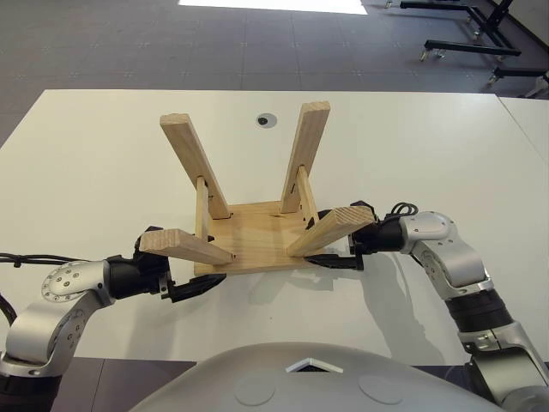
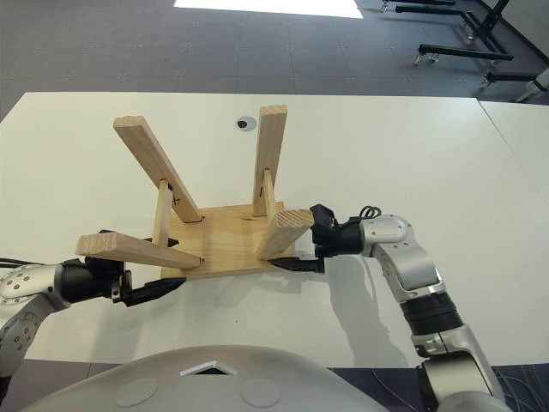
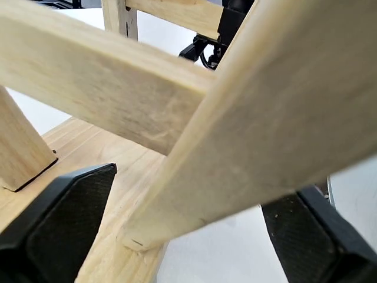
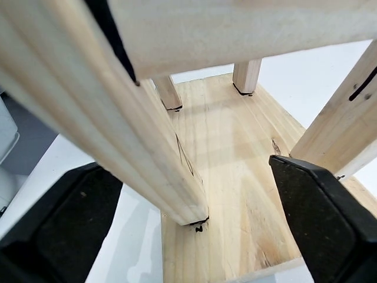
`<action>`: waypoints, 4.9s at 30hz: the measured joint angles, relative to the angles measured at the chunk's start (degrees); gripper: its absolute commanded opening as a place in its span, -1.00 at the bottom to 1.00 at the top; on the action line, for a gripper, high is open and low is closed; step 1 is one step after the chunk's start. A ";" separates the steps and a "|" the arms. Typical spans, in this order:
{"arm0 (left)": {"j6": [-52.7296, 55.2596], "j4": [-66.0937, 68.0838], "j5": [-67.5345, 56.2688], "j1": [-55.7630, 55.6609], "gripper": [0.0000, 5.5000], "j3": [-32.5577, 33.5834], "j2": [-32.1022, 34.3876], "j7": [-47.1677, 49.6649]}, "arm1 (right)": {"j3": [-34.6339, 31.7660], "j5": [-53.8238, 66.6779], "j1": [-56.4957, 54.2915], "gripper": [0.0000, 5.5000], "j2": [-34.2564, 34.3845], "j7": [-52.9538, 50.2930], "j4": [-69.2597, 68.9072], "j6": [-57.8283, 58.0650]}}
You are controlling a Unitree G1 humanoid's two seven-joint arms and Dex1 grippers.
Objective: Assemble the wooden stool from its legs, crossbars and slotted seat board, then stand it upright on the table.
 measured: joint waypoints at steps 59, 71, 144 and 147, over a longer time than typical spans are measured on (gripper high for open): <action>44.54 9.72 -36.59 -21.12 -0.09 -0.59 3.73 14.15 | -7.70 34.23 -19.18 -0.30 -2.79 -7.12 1.37 76.33; 34.76 16.26 -23.34 -22.40 0.52 1.70 8.04 4.07 | -8.74 31.35 -18.95 0.45 -7.67 -4.83 7.48 68.11; -41.97 17.79 16.49 -1.86 0.12 -7.79 6.25 -4.61 | -2.61 -4.64 14.03 0.60 -9.41 1.51 -1.76 -10.79; -41.93 17.79 16.52 -1.76 0.12 -7.62 6.29 -4.61 | -2.60 -4.95 14.08 0.60 -9.41 1.57 -1.02 -11.24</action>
